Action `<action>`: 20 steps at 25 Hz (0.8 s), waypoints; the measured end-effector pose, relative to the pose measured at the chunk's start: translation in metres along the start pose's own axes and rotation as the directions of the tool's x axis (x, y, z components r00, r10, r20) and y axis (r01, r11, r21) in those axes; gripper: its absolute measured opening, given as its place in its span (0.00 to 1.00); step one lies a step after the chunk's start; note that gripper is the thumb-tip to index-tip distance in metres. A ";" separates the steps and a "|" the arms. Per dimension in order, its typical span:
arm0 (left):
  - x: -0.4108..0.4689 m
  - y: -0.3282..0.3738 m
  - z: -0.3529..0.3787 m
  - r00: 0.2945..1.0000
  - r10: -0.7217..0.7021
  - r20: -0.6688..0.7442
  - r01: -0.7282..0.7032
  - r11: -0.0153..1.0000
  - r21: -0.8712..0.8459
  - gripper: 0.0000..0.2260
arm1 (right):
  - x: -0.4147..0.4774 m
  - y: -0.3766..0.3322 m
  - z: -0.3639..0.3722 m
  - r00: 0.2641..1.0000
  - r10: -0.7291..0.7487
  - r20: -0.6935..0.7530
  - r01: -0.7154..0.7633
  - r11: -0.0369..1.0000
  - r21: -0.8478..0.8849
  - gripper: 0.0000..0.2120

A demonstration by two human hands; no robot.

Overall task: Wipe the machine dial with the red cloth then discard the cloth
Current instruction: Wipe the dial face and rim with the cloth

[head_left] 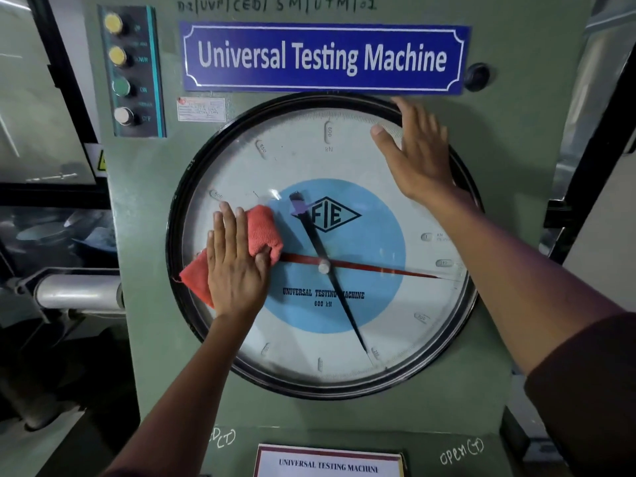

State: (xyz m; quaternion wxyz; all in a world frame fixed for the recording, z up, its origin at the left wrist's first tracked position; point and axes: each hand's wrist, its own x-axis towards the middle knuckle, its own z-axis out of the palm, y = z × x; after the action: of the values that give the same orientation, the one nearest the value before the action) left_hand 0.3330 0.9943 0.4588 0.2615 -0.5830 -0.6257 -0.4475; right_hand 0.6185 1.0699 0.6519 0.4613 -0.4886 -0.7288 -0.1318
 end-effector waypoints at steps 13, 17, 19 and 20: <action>0.093 0.113 0.005 0.933 0.360 0.002 -0.360 0.931 0.058 0.31 | 0.003 0.001 0.000 1.000 0.020 -0.007 -0.020 0.998 0.067 0.32; 0.098 0.097 0.002 0.899 0.437 0.026 -0.437 0.895 0.091 0.32 | 0.003 0.007 -0.008 0.999 0.001 0.032 -0.005 0.992 0.130 0.28; 0.102 0.069 -0.004 0.957 0.288 -0.017 -0.286 0.954 0.091 0.32 | 0.004 0.009 -0.013 0.998 0.005 0.062 -0.016 0.984 0.178 0.27; 0.099 0.052 -0.006 0.979 0.199 -0.040 -0.195 0.978 0.079 0.32 | 0.005 0.009 -0.014 0.998 0.013 0.064 -0.025 0.982 0.188 0.28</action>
State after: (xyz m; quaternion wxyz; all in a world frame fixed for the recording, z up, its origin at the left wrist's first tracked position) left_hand 0.3641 1.0344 0.5593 0.3410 -0.6211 -0.5749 -0.4092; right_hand 0.6331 1.0684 0.6605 0.4839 -0.4535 -0.7473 -0.0421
